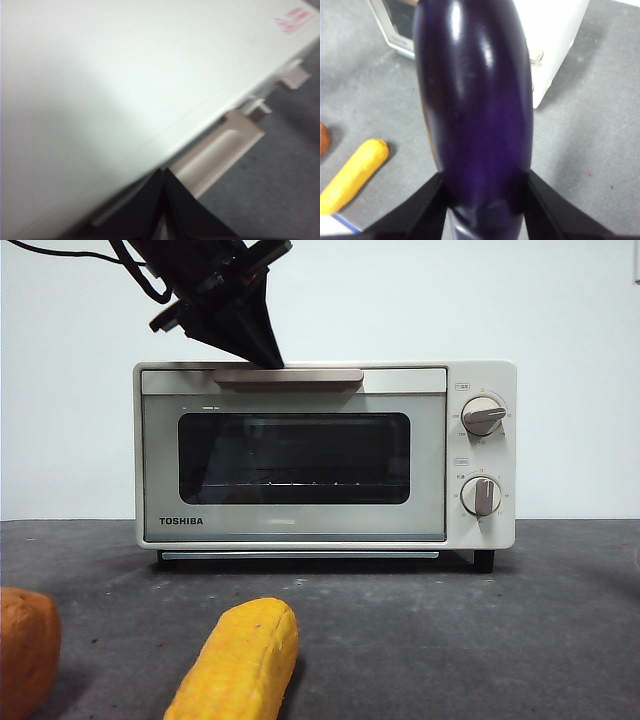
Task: Take the eggplant from the table,put the eggplant in the oven
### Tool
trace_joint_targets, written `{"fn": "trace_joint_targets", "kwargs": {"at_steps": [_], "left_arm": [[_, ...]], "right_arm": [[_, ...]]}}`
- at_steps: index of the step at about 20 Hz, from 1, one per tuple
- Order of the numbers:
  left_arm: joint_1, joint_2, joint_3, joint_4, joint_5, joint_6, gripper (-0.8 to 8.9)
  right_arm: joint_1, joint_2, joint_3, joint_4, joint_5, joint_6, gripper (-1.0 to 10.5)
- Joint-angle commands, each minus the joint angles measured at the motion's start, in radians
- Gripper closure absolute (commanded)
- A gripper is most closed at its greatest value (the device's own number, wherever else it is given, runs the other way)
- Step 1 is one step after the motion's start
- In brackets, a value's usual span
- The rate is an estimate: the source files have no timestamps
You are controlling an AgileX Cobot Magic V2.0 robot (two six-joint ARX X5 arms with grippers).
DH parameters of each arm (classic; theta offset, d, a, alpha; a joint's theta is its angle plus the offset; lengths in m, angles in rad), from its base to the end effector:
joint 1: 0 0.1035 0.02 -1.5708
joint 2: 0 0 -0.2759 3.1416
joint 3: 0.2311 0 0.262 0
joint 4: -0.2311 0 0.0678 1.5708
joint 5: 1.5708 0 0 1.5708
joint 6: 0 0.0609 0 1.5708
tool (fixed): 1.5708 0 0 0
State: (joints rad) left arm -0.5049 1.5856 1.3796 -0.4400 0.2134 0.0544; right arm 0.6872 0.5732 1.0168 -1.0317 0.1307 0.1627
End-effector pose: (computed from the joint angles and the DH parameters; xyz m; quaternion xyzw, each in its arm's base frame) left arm 0.3331 -0.1988 0.3093 0.0702 0.3049 -0.3417 0.8862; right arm 0.0819 0.0569 0.3457 -0.0401 0.2864 0.2404 0.9266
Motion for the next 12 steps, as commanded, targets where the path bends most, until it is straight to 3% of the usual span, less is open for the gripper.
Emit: {"fn": "trace_joint_targets", "kwargs": {"at_steps": [1,7,12], "left_arm": [[-0.008,0.025,0.02,-0.005,-0.012,0.04,8.06],[-0.025,0.025,0.02,-0.145,0.044,0.039,8.06],[-0.104,0.025,0.02,-0.373,0.058,0.02,8.06]], "right_arm": [[0.009,-0.009,0.019,0.012,0.002,0.022,9.4],[0.009,-0.014,0.019,0.013,-0.002,0.04,9.4],[0.009,-0.013,0.019,0.013,-0.003,0.066,9.4]]}}
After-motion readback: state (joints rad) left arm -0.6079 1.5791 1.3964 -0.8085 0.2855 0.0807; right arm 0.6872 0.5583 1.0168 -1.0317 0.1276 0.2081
